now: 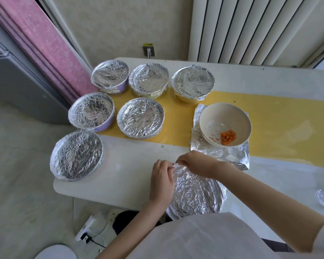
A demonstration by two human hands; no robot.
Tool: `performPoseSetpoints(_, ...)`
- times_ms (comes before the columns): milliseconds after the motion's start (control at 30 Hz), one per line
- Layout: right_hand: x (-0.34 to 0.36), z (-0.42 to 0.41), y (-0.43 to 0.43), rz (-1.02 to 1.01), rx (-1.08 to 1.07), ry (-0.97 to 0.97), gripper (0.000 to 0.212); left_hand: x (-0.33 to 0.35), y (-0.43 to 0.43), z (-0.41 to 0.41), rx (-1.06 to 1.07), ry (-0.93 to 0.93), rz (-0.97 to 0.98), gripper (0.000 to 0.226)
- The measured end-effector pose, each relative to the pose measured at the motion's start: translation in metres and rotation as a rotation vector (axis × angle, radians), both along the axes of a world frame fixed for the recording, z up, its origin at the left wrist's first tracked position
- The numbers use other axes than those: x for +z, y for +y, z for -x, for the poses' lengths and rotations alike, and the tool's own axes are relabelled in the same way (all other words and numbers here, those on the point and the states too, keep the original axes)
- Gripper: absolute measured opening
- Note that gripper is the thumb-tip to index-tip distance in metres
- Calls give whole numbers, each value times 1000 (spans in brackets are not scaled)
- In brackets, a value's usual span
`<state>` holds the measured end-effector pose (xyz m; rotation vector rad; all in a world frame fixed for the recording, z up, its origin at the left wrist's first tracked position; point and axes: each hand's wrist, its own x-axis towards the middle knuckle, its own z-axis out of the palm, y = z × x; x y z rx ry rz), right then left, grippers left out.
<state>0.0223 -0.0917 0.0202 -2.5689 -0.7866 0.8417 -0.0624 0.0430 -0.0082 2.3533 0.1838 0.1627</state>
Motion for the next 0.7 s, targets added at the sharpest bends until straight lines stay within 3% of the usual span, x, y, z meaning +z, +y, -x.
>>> performPoseSetpoints(200, -1, 4, -1, 24, 58, -119, 44, -1, -1, 0, 3, -5, -19, 9)
performPoseSetpoints(367, 4, 4, 0, 10, 85, -68, 29, 0, -1, 1, -10, -16, -23, 8)
performPoseSetpoints(533, 2, 8, -1, -5, 81, -89, 37, 1, -3, 3, -18, -12, -33, 8)
performPoseSetpoints(700, 9, 10, -6, -141, 18, 3, 27, 2, -2, 4, -64, 2, -44, 9)
